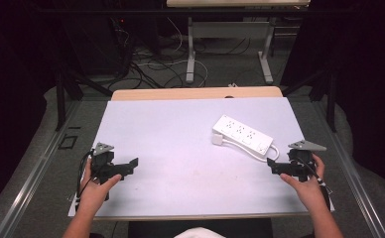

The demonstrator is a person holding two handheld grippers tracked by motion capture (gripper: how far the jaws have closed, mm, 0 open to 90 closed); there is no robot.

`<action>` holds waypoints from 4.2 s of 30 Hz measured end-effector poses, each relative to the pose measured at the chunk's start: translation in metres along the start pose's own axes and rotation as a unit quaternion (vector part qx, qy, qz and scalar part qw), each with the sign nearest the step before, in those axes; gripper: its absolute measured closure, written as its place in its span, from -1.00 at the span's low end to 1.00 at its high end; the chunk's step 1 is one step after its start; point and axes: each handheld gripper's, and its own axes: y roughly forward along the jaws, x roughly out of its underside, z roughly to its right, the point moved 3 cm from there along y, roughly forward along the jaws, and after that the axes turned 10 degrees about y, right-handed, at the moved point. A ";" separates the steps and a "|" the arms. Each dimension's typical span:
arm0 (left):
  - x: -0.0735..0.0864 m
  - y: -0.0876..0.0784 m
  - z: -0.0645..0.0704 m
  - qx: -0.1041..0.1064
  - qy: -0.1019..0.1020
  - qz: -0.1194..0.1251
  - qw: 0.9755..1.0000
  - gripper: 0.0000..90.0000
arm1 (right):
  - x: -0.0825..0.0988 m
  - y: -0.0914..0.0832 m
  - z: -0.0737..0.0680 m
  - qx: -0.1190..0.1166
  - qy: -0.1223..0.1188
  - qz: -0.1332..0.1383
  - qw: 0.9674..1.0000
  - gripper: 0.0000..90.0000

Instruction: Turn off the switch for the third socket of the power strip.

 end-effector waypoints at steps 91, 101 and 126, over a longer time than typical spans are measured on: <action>-0.001 0.001 0.005 0.001 0.011 -0.008 1.000 -0.93 | -0.100 0.035 -0.048 -0.025 -0.130 -0.100 0.986 -0.20; -0.001 0.001 0.005 -0.001 0.010 -0.009 1.000 -0.93 | -0.107 0.049 -0.056 -0.046 -0.116 -0.102 0.987 -0.06; 0.000 0.001 0.003 -0.001 0.008 -0.008 1.000 -0.92 | -0.124 0.083 -0.081 -0.071 -0.093 -0.105 0.988 0.08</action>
